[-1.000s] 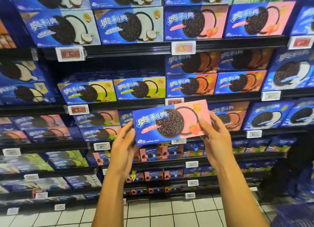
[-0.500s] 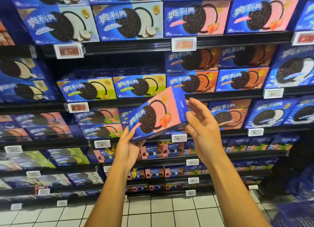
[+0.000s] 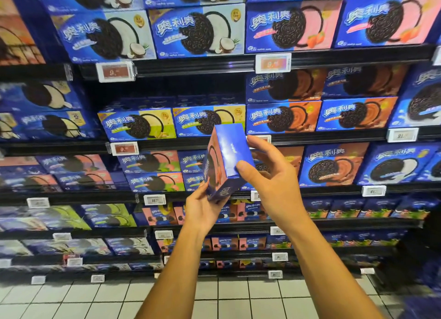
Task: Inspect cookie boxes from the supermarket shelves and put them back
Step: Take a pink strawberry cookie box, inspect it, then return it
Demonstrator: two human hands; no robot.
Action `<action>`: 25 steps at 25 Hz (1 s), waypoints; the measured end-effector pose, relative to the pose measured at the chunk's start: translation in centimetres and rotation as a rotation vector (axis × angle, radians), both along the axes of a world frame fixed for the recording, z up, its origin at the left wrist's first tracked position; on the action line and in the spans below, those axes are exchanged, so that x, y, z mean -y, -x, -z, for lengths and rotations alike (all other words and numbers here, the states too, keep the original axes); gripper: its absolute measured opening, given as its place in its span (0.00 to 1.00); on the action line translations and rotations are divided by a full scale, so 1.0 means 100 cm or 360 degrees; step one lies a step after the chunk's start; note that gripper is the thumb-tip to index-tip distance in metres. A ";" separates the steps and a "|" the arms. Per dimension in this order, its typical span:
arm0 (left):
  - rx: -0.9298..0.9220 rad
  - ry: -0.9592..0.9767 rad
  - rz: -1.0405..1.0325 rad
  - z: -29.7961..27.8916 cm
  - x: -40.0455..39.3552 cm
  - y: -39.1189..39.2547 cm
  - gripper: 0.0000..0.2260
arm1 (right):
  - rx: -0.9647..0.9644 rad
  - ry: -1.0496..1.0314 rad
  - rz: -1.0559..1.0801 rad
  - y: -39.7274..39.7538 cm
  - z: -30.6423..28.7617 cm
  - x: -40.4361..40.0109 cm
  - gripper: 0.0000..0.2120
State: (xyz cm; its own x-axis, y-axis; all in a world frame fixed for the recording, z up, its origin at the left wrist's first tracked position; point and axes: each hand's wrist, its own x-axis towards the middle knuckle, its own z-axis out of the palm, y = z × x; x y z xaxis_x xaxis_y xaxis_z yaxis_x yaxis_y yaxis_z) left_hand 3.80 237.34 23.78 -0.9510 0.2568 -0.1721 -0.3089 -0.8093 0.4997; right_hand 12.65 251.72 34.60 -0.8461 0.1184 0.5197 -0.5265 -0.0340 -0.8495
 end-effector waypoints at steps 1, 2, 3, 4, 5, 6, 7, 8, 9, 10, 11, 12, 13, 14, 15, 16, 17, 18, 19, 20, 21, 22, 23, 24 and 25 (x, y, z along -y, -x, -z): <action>0.0001 -0.0007 0.0005 0.000 0.001 0.000 0.22 | 0.0010 0.0008 -0.0008 0.000 0.000 0.000 0.21; 0.0006 -0.0015 0.0012 0.001 0.002 0.001 0.22 | 0.0017 0.0008 -0.0021 0.000 0.000 0.000 0.21; 0.0010 -0.0022 0.0017 0.001 0.001 0.001 0.22 | 0.0023 0.0004 -0.0034 0.000 0.001 0.001 0.21; 0.0016 -0.0026 0.0015 0.001 0.001 0.001 0.21 | 0.0030 0.0003 -0.0046 0.001 0.001 0.001 0.22; 0.0024 -0.0030 0.0011 0.001 0.000 0.001 0.20 | 0.0037 0.0010 -0.0059 0.001 0.002 0.002 0.22; 0.0033 -0.0031 0.0009 0.001 0.000 0.002 0.20 | 0.0038 0.0019 -0.0067 0.001 0.002 0.002 0.22; 0.0040 -0.0021 0.0004 0.001 0.000 0.002 0.20 | 0.0034 0.0022 -0.0072 0.001 0.003 0.002 0.23; 0.0038 -0.0006 -0.0006 0.001 0.000 0.002 0.20 | 0.0028 0.0022 -0.0074 0.001 0.003 0.002 0.23; 0.0029 0.0006 -0.0014 0.000 0.000 0.002 0.20 | 0.0026 0.0024 -0.0076 0.001 0.003 0.002 0.24; 0.0020 0.0011 -0.0019 -0.001 0.001 0.002 0.19 | 0.0027 0.0028 -0.0080 0.001 0.003 0.002 0.24; 0.0013 0.0009 -0.0024 -0.001 0.001 0.002 0.19 | 0.0030 0.0028 -0.0082 0.001 0.002 0.002 0.24; 0.0011 0.0011 -0.0031 -0.001 0.001 0.002 0.19 | 0.0033 0.0022 -0.0082 0.001 0.002 0.003 0.24; 0.0012 0.0018 -0.0040 -0.001 0.000 0.002 0.19 | 0.0035 0.0010 -0.0078 0.000 0.002 0.003 0.24; 0.0015 0.0027 -0.0051 -0.001 0.001 0.003 0.19 | 0.0037 -0.0005 -0.0077 0.000 0.002 0.003 0.24; 0.0018 0.0030 -0.0059 0.000 0.001 0.003 0.19 | 0.0042 -0.0020 -0.0078 -0.001 0.002 0.003 0.25; 0.0018 0.0035 -0.0062 0.002 0.001 0.004 0.19 | 0.0049 -0.0029 -0.0081 -0.002 0.002 0.004 0.25; 0.0012 0.0040 -0.0063 0.003 0.002 0.004 0.19 | 0.0057 -0.0032 -0.0086 -0.002 0.003 0.004 0.25; 0.0003 0.0050 -0.0063 0.004 0.003 0.004 0.19 | 0.0063 -0.0035 -0.0094 -0.003 0.003 0.005 0.26; -0.0011 0.0055 -0.0059 0.004 0.003 0.004 0.18 | 0.0070 -0.0048 -0.0101 -0.004 0.003 0.005 0.27; -0.0034 0.0053 -0.0049 0.003 0.003 0.003 0.17 | 0.0077 -0.0072 -0.0106 -0.004 0.003 0.005 0.28; -0.0069 0.0046 -0.0037 0.002 0.004 0.003 0.17 | 0.0082 -0.0101 -0.0116 -0.005 0.003 0.005 0.31; -0.0108 0.0047 -0.0027 0.001 0.005 0.003 0.17 | 0.0082 -0.0137 -0.0137 -0.006 0.002 0.004 0.33; -0.0151 0.0048 -0.0021 -0.001 0.006 0.002 0.18 | 0.0067 -0.0181 -0.0166 -0.006 0.000 0.004 0.36; -0.0182 0.0062 -0.0024 -0.001 0.008 0.003 0.18 | 0.0041 -0.0230 -0.0201 -0.007 -0.001 0.004 0.39; -0.0213 0.0068 -0.0030 -0.001 0.009 0.003 0.18 | 0.0013 -0.0278 -0.0238 -0.009 -0.003 0.005 0.41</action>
